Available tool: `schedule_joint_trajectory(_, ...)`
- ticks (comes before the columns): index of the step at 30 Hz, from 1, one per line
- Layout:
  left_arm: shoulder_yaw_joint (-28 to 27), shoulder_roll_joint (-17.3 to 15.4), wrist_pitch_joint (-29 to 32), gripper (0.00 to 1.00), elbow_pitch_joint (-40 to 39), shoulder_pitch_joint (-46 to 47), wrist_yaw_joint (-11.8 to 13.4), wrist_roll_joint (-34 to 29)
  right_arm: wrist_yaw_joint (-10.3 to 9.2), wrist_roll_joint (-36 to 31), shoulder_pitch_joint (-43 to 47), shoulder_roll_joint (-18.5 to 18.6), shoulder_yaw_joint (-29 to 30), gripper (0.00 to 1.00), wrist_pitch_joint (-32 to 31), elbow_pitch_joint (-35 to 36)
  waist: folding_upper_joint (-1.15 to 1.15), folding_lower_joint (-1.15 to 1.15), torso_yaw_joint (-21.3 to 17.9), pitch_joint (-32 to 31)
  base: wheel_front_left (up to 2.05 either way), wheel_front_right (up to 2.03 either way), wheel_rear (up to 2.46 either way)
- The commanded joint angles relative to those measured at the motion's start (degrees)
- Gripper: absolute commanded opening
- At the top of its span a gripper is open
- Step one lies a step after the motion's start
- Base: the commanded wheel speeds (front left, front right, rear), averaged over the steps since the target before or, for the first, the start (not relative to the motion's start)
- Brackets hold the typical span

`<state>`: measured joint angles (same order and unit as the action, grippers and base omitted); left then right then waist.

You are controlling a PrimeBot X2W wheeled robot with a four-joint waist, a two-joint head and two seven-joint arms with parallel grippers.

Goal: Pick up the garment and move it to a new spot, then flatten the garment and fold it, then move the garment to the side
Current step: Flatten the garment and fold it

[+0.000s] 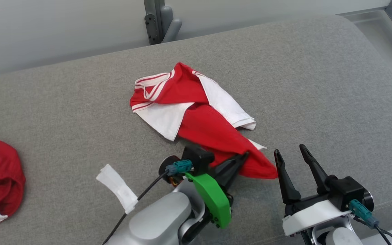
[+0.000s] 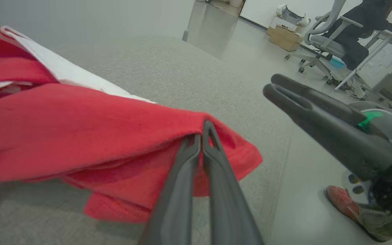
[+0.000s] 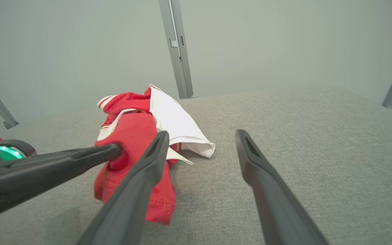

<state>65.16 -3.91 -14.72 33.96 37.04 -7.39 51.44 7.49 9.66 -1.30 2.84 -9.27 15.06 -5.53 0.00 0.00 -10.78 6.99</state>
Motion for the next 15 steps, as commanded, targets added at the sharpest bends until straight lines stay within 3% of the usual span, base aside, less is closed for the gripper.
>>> schedule_joint_trajectory(1, 0.71, 0.38, -0.33, 0.0, -1.12, 1.06, -0.16, 1.39, 0.0, 0.25, 0.71, 0.09, -0.15, 1.0, 0.22, -0.14, 0.0, 0.0, -0.24, -0.67, 0.0, 0.0, 0.0)
schedule_joint_trajectory(8, 1.79, 1.03, -0.4, 0.0, -13.46, 1.41, -0.17, 6.84, 0.0, 0.72, 0.15, 0.09, -1.96, 1.0, 0.23, -0.34, 0.0, 0.0, -2.58, -0.59, 0.0, 0.0, 0.0)
schedule_joint_trajectory(9, 1.68, 0.86, -0.43, 0.37, -14.5, 0.34, -0.17, 9.24, -0.01, 0.86, 0.03, 0.15, -1.93, 1.0, 0.23, -0.41, 0.0, 0.0, -3.02, -0.44, 0.0, 0.0, 0.0)
schedule_joint_trajectory(10, 3.41, 0.71, -0.37, 1.0, -14.71, -0.35, -0.17, 11.55, -0.01, 0.86, -0.07, 0.14, -1.9, 1.0, 0.23, -0.45, 0.0, 0.0, -3.45, -0.34, 0.0, 0.0, 0.0)
schedule_joint_trajectory(15, 7.25, 0.79, -0.44, 1.0, -14.64, 2.13, 0.66, 16.33, -0.01, 1.86, -0.21, 0.12, 1.3, 1.0, 0.23, 0.41, 0.0, 0.0, -4.24, 0.98, 0.0, 0.0, 0.0)
